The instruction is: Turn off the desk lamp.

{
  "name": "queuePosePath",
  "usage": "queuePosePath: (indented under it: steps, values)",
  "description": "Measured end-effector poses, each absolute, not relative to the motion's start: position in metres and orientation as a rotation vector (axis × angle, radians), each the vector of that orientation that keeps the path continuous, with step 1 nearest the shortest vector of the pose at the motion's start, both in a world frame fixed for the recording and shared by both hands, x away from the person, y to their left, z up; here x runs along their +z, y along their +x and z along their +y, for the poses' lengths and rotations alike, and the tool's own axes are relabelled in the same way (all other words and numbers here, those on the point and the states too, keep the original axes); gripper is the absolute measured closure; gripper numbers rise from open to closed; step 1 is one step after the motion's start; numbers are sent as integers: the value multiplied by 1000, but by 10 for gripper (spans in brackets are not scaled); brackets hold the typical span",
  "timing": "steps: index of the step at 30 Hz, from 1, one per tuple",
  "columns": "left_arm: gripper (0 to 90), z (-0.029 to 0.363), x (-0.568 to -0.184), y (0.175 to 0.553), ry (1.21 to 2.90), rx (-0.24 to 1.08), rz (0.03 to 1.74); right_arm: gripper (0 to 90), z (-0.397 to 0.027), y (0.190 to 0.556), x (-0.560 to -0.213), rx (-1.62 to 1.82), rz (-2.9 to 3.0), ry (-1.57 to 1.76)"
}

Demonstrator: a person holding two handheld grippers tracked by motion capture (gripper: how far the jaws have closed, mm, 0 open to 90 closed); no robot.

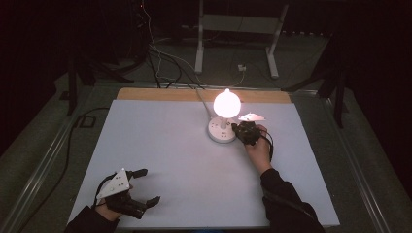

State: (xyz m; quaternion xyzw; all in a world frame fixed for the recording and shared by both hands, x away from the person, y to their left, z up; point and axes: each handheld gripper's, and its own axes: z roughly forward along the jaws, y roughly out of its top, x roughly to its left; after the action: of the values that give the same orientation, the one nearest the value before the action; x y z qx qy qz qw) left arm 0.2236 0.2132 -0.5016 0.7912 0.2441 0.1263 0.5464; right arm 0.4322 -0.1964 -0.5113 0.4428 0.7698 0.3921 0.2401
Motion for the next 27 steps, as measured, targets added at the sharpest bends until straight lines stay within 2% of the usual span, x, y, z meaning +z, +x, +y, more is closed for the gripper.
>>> queuePosePath:
  steps: [11,27]
  values:
    - [4,214,-502,224,1871,300,579,900,-200,427,-479,1145,2041,1181]
    - [4,214,-501,223,1873,302,574,900,-196,428,-499,1090,2075,1197]
